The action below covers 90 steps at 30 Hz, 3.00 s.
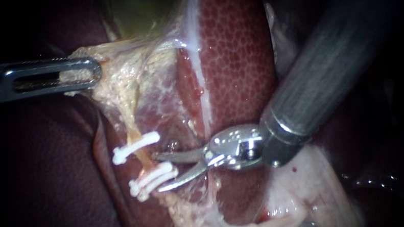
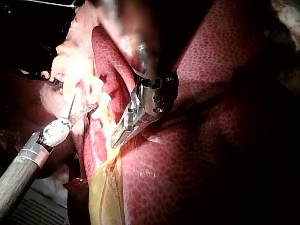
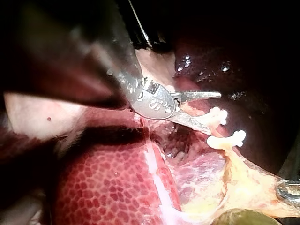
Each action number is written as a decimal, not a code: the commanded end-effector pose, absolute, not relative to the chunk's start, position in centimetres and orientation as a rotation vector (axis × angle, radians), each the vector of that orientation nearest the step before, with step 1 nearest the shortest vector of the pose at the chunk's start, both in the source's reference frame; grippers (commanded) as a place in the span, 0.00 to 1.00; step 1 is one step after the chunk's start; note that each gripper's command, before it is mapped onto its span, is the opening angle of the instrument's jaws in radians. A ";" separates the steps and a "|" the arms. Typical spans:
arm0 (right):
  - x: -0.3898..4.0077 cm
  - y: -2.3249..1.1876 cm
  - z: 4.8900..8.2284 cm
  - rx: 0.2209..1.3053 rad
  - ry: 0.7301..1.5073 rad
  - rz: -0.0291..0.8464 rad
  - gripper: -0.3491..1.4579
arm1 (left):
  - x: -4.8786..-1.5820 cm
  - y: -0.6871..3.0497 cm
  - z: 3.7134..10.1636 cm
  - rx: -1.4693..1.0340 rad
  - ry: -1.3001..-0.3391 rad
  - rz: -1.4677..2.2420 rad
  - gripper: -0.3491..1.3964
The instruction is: Go to the cutting position left tube
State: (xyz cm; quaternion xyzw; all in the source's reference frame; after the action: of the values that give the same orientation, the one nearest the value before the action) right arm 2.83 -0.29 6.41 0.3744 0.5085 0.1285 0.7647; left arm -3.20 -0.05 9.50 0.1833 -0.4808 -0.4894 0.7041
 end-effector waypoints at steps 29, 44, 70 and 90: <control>3.13 -0.32 6.65 0.810 1.105 0.277 0.89 | -3.23 -0.07 9.47 0.406 -1.068 -1.091 0.00; 3.29 -0.40 6.63 0.873 1.120 0.194 0.85 | -3.25 -0.07 9.48 0.405 -1.068 -1.092 0.00; 3.64 -0.42 6.75 0.912 1.118 0.163 0.83 | -3.31 -0.06 9.49 0.402 -1.068 -1.094 0.00; 3.85 -0.36 6.80 0.880 1.133 0.225 0.83 | -3.33 -0.07 9.48 0.400 -1.067 -1.096 0.00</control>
State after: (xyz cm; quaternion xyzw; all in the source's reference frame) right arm 3.86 -0.37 6.80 0.4025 0.5178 0.1030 0.7479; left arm -3.34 -0.08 9.48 0.1790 -0.4798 -0.4930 0.7034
